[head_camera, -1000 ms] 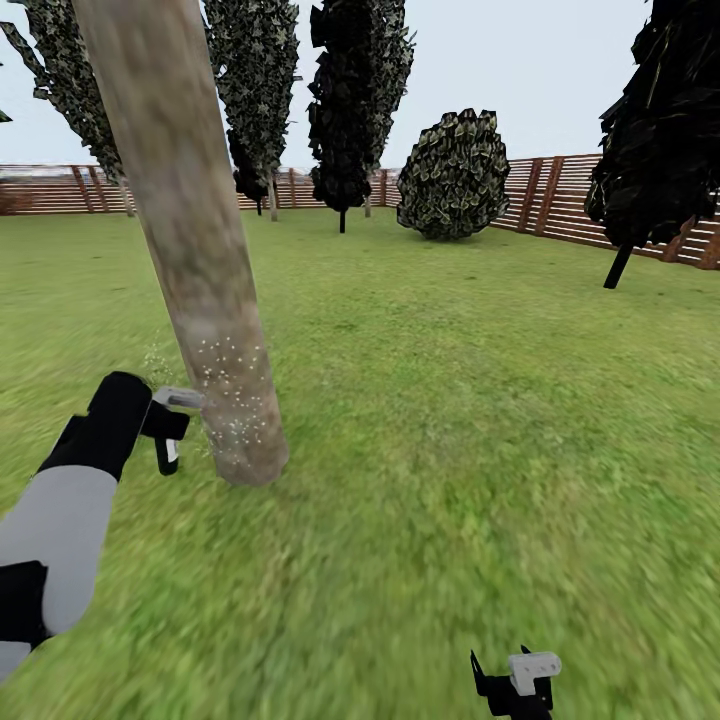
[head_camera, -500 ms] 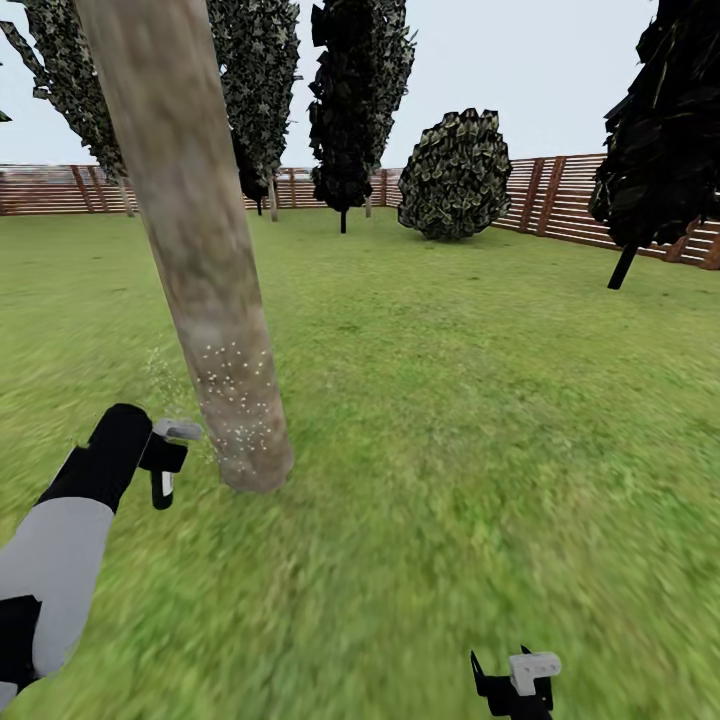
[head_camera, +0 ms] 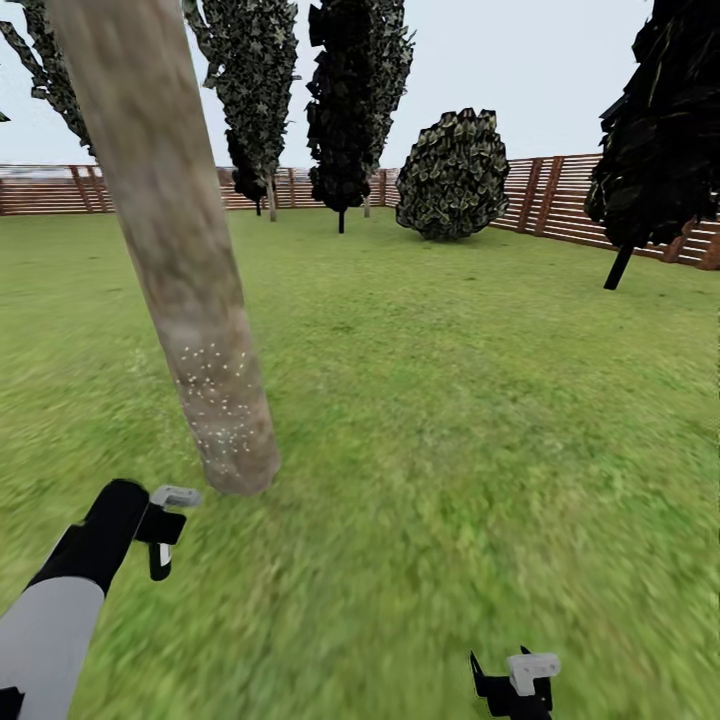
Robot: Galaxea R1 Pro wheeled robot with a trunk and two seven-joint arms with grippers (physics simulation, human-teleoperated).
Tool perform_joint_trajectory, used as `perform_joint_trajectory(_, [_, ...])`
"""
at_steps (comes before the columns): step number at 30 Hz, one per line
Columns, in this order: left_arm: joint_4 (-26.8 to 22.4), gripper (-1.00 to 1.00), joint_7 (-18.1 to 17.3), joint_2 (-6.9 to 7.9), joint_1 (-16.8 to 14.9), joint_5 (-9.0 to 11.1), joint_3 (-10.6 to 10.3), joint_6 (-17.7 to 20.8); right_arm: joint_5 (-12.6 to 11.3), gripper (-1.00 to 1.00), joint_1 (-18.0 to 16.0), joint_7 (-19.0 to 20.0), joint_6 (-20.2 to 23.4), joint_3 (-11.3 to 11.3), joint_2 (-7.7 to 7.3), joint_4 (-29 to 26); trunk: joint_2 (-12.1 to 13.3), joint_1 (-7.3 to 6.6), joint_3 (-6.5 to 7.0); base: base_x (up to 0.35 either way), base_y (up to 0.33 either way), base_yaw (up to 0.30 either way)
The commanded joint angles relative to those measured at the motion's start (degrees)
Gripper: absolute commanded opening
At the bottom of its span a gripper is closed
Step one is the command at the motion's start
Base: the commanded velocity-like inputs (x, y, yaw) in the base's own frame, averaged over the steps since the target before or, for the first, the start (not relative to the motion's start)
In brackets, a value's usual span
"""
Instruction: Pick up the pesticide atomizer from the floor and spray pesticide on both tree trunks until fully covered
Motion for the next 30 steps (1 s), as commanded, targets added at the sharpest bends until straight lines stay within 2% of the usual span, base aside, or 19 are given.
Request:
perform_joint_trajectory(1, [0.0,-1.0,0.43,-0.06,0.22,1.08,1.68,-0.52,0.0,1.0,0.0,0.03,-0.01,-0.01,0.0,0.0,0.0,0.0,0.0,0.113,-0.273,0.0])
perform_joint_trajectory(2, [0.08,-1.0,0.97,-0.09,0.38,1.89,2.95,-1.57,0.0,1.0,0.0,0.04,-0.01,-0.01,0.0,0.0,0.0,0.0,0.0,0.126,-0.272,0.0])
perform_joint_trajectory(4, [0.28,-1.0,2.46,-0.1,0.85,2.55,4.1,-4.35,0.0,1.0,0.0,0.04,0.01,-0.01,0.01,0.0,0.0,0.0,0.0,0.136,-0.271,0.0])
perform_joint_trajectory(7, [0.45,-1.0,5.35,-0.32,1.11,2.93,4.68,-6.16,0.0,1.0,0.0,0.03,0.01,-0.01,0.01,0.0,0.0,0.0,0.0,0.161,-0.256,0.0])
perform_joint_trajectory(11, [0.44,-1.0,5.95,-1.08,1.21,2.95,4.85,-6.44,0.04,1.0,0.0,0.08,0.01,0.02,0.15,0.0,0.0,0.0,0.0,0.17,-0.248,0.0])
perform_joint_trajectory(18, [0.46,-1.0,6.05,-1.17,1.56,2.9,4.87,-6.54,0.06,1.0,0.0,0.09,0.02,0.05,0.34,0.0,0.0,0.0,0.0,0.056,-0.266,0.023])
perform_joint_trajectory(30, [0.36,-1.0,5.96,-1.17,2.03,2.94,4.78,-6.55,0.08,1.0,0.0,0.09,0.02,0.08,0.45,0.0,0.0,0.0,0.0,0.0,-0.277,0.259])
